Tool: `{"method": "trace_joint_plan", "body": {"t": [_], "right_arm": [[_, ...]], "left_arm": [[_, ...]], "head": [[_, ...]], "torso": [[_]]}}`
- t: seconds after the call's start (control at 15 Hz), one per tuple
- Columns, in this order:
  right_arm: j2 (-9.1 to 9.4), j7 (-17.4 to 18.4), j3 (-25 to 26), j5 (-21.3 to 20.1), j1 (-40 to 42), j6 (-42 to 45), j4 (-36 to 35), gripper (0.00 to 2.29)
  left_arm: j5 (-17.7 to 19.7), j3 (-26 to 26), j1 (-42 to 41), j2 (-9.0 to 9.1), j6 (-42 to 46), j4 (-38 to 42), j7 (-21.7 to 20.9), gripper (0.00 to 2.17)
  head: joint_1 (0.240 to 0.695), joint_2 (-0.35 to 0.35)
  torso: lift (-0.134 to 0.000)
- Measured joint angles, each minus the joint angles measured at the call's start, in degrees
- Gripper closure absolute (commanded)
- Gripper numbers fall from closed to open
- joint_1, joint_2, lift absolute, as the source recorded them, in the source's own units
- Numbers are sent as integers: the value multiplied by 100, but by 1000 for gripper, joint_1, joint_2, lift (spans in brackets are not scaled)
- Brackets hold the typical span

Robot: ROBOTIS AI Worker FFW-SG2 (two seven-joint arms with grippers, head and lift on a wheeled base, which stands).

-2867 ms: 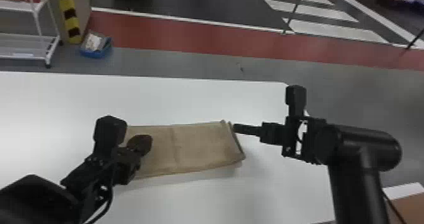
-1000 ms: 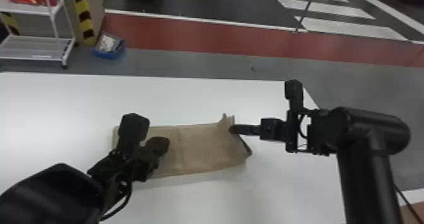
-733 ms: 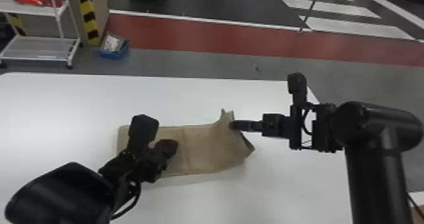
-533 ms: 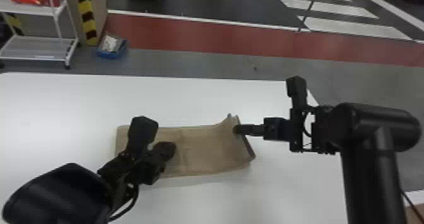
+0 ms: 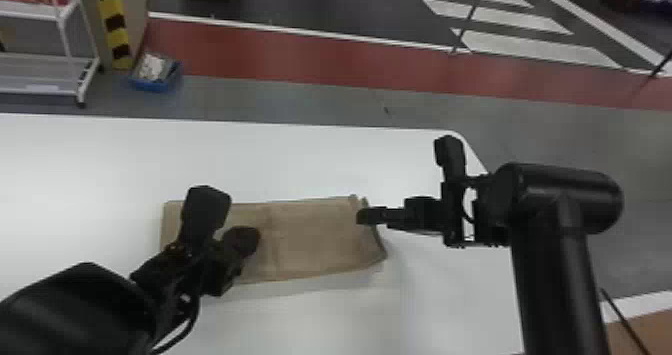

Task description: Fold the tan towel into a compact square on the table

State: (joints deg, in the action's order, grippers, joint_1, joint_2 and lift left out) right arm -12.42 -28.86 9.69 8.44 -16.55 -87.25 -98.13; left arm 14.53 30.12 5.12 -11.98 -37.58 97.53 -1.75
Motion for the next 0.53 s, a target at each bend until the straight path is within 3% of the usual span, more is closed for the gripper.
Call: {"method": "trace_joint_plan", "body": {"t": [0.53], "right_arm": [[98, 16, -351, -200, -274, 322, 535, 178]], "left_arm": [[6, -6, -4, -14, -17, 7, -9, 1949]], "head": [[695, -262]], "torso": [[-123]]}}
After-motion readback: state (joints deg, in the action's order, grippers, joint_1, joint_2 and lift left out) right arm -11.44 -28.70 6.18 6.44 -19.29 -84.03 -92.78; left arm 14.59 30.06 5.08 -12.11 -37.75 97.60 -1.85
